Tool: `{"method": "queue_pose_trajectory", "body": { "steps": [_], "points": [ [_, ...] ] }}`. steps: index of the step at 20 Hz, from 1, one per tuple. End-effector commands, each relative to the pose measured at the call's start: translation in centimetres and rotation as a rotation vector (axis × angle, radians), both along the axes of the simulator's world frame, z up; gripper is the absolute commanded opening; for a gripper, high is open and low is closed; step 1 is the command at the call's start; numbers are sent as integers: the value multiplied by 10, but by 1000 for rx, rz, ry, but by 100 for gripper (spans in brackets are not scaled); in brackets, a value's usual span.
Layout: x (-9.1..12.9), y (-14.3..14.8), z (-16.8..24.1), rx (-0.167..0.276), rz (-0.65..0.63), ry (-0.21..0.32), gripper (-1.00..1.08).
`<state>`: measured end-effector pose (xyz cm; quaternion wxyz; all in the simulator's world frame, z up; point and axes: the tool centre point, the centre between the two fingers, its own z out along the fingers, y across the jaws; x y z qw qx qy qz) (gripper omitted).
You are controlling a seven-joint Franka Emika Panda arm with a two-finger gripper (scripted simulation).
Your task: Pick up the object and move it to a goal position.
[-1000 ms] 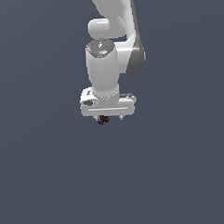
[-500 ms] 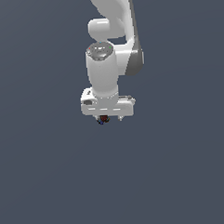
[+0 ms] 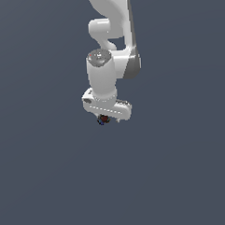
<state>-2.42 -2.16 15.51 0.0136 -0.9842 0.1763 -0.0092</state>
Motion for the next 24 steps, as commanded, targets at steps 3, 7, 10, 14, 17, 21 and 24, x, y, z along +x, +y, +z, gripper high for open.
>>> {"method": "queue_pose_trajectory", "body": {
  "steps": [3, 7, 10, 14, 17, 21, 24],
  "points": [
    [-14, -4, -14, 2, -136, 7, 100],
    [-27, -8, -26, 2, -257, 13, 100],
    [-37, -12, -35, 1, -348, 17, 100],
    [-51, -16, -46, 0, -471, 22, 100],
    [-61, -20, -53, -2, -563, 25, 100],
    [-74, -24, -62, -6, -670, 28, 100],
    [-82, -26, -67, -8, -734, 30, 100]
  ]
}}
